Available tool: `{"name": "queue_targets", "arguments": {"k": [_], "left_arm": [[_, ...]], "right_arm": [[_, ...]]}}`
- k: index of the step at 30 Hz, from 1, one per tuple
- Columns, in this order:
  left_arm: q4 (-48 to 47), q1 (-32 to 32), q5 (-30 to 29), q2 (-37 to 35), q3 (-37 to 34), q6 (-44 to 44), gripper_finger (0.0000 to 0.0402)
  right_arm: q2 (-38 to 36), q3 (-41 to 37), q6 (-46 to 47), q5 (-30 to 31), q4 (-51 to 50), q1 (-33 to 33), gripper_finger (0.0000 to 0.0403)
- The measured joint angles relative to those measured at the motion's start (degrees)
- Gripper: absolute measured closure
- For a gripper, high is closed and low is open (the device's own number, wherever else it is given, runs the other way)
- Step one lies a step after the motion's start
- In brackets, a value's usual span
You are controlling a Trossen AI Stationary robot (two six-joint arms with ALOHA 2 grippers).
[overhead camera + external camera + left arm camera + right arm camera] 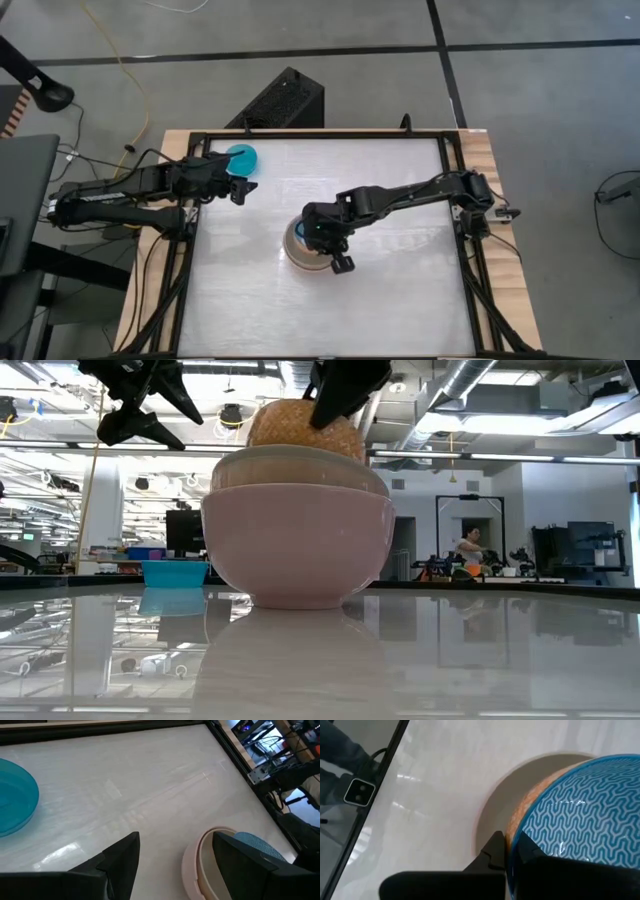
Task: Nest bowls inside each other
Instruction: Stack the blue patterned bowl on top of the gray bowl
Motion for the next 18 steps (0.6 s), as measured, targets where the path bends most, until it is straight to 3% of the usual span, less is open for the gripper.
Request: {"name": "queue_targets", "arguments": {"k": [6,18], "left_arm": [[-0.04,0.00,-0.35,0.02,0.00,0.00,0.0164],[-0.24,0.00,-1.40,0.00,0.00,-0.09,0.0164]], "right_arm": [[0.02,-1.79,0.58,-0.13,2.82,0.09,0.0397],[0.04,-11.71,5.83,-0.36,11.51,-0.50,0.0347]]}}
